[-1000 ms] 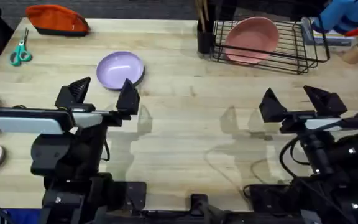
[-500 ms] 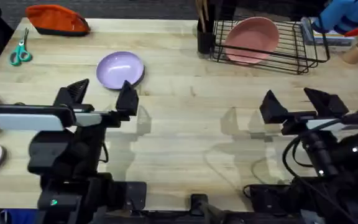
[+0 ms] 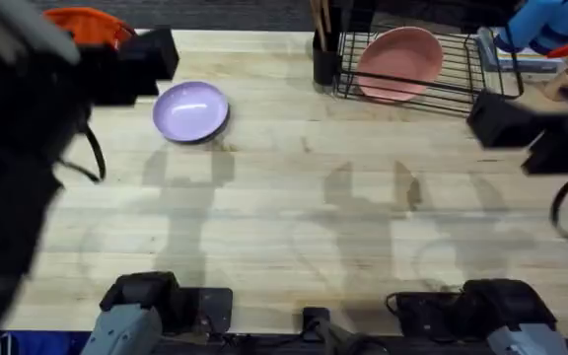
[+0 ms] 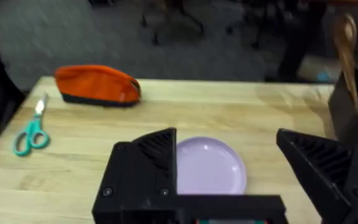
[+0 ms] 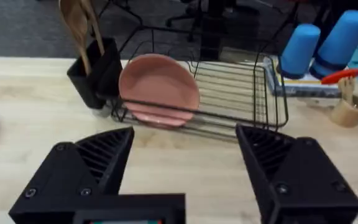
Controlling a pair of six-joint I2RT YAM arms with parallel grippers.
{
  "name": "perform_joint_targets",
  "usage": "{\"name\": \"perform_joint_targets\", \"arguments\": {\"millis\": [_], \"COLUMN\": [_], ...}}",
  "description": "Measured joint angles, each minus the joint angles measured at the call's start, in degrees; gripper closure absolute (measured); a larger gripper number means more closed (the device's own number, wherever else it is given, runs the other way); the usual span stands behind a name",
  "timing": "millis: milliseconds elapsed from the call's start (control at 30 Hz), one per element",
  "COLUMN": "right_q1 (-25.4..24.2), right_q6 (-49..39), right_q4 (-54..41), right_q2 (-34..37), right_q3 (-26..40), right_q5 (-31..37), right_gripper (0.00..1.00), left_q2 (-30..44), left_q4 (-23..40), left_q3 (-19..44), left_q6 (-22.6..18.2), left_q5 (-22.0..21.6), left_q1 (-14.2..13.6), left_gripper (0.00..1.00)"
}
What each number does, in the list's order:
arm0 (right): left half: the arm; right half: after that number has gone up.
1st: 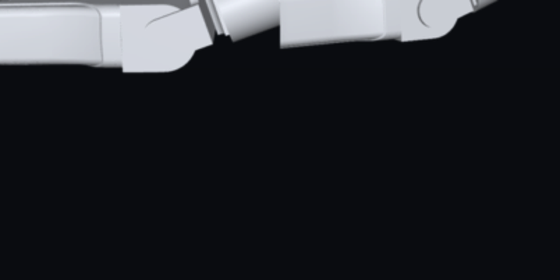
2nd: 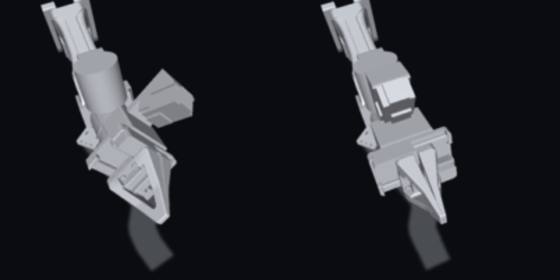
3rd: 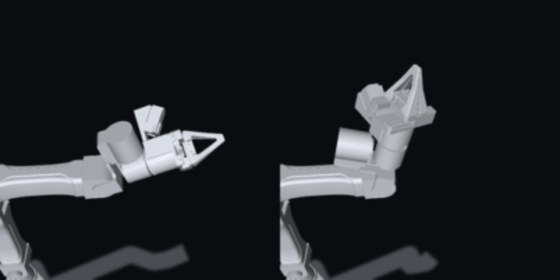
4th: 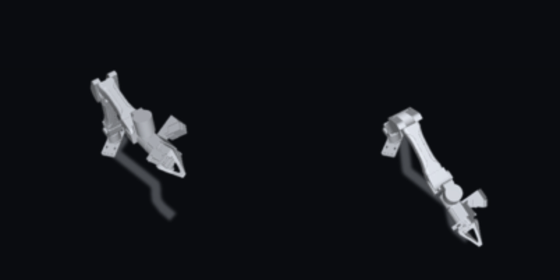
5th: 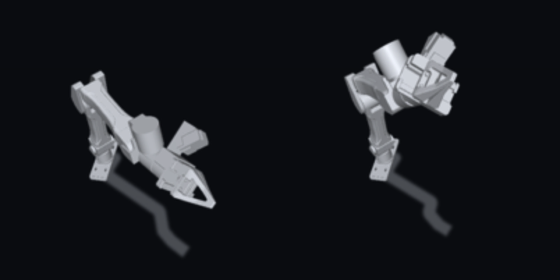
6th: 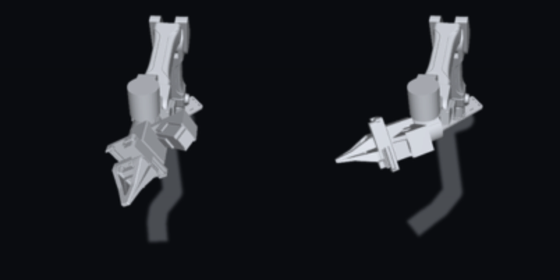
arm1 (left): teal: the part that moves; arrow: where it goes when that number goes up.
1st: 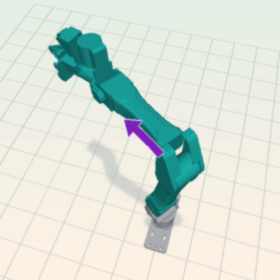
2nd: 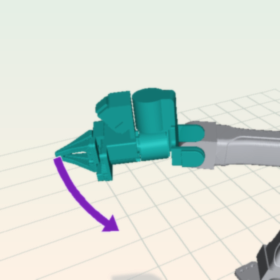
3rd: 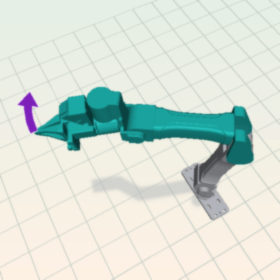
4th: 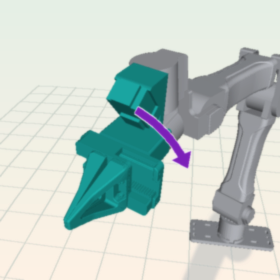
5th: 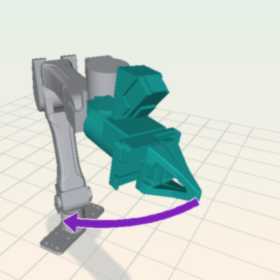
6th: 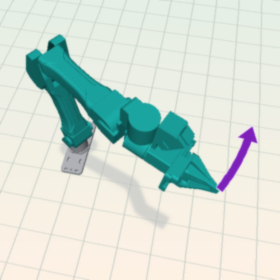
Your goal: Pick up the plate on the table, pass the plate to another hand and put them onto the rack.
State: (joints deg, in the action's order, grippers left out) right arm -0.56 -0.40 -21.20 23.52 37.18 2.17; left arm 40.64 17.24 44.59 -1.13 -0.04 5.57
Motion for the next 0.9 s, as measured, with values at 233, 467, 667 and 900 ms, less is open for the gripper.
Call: {"name": "perform_joint_targets", "arguments": {"millis": [233,467,667,900], "right_q1": [0.0,-0.1,-0.1,-0.1], "right_q6": [0.0,0.0,0.0,0.0], "right_q4": [-8.3,-9.9,-10.4,-9.9], "right_q2": [20.3,27.4,29.0,29.0], "right_q3": [22.6,28.9,28.9,28.9], "right_q5": [0.0,0.0,0.0,0.0], "right_gripper": [0.003,0.005,0.003,0.004], "left_q2": [20.3,25.5,25.5,26.9], "left_q4": [21.0,25.9,28.9,29.8], "left_q3": [24.8,31.3,31.3,31.4], "left_q6": [-0.5,-1.7,-2.0,0.1], "left_q5": [6.1,6.9,6.9,6.5], "left_q1": [0.0,0.0,0.0,4.6], "left_gripper": [0.005,0.005,0.002,0.002]}}
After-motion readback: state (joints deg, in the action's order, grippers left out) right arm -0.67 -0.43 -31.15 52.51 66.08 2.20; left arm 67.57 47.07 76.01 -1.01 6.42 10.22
